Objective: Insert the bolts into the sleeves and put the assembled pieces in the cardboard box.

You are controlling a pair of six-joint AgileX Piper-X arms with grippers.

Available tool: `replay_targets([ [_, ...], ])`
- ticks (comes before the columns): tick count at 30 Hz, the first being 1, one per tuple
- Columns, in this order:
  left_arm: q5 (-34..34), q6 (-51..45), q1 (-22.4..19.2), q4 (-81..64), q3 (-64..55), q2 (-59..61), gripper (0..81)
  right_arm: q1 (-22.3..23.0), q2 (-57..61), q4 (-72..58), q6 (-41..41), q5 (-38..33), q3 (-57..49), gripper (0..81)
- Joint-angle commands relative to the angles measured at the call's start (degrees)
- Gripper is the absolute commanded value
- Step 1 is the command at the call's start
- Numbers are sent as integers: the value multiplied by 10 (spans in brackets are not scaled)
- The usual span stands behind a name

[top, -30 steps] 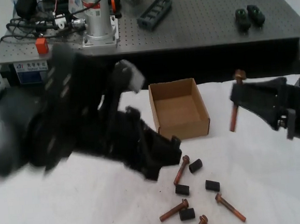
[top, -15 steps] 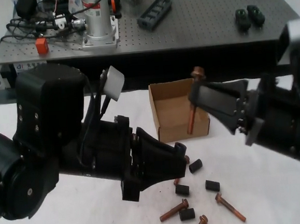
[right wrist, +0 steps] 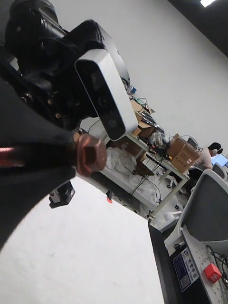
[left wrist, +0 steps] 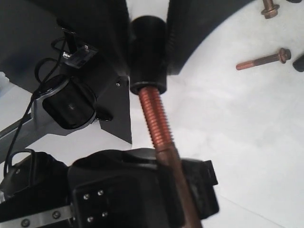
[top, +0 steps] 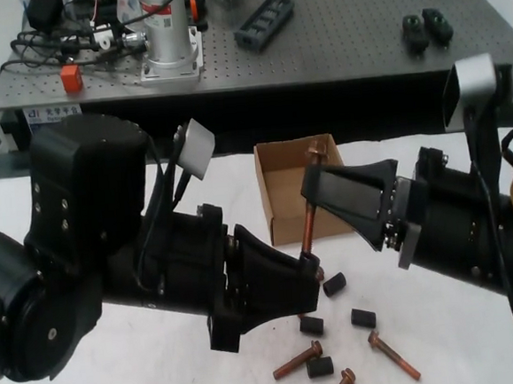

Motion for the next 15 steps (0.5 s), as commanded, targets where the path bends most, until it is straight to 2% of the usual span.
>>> replay_targets([
  [1, -14, -1, -1, -17, -4, -6, 7, 2, 1, 8, -5, -6, -1, 20],
  [9, -14, -1, -1, -18, -4, -6, 7, 2, 1, 21, -21, -7, -1, 20],
  [15, -47, 14, -1, -20, -4, -6, 7, 4, 1, 20, -57, -37, -1, 13],
])
